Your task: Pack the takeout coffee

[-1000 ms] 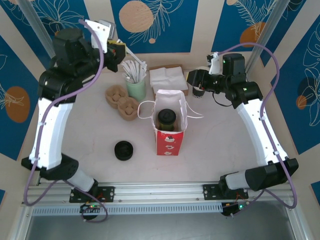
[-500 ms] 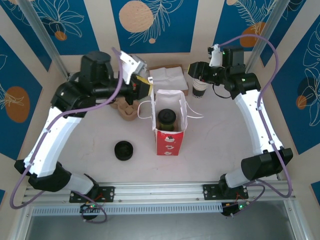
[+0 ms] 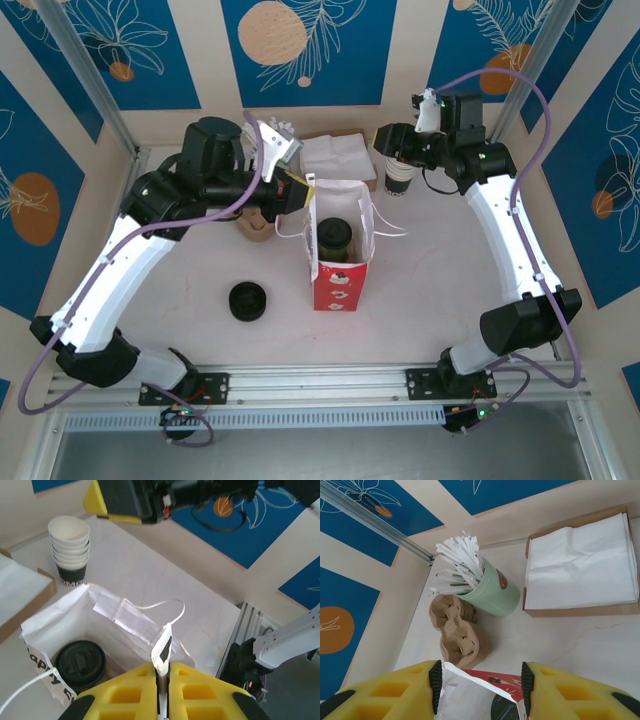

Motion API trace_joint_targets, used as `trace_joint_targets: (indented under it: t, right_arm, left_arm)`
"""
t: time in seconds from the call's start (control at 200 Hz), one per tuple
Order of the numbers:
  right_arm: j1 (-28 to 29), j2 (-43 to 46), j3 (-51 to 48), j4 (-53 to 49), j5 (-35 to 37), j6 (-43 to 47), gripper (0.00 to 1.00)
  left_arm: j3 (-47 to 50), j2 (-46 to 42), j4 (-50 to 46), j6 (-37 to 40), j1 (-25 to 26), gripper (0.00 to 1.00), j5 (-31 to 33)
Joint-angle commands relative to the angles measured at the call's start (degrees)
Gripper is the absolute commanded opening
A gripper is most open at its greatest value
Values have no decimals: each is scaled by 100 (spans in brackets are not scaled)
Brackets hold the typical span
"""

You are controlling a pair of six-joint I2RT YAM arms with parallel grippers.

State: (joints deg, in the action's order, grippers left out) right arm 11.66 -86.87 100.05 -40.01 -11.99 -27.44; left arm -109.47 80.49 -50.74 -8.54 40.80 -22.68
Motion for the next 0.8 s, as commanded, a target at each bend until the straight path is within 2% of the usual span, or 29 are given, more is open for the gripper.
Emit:
trace_joint_targets:
  t: [0.0, 0.385, 0.795]
  right_arm:
    - [52, 65, -99, 55, -75, -68, 48]
    - [51, 60, -82, 142, -44, -68, 48]
    - [59, -267, 43, 222, -39, 39, 48]
  left_arm:
    - [-365, -206, 232, -50, 64, 9, 66]
    - [-29, -125, 1495, -239, 68, 10, 638]
    - [1393, -73, 1665, -312, 66, 12, 206]
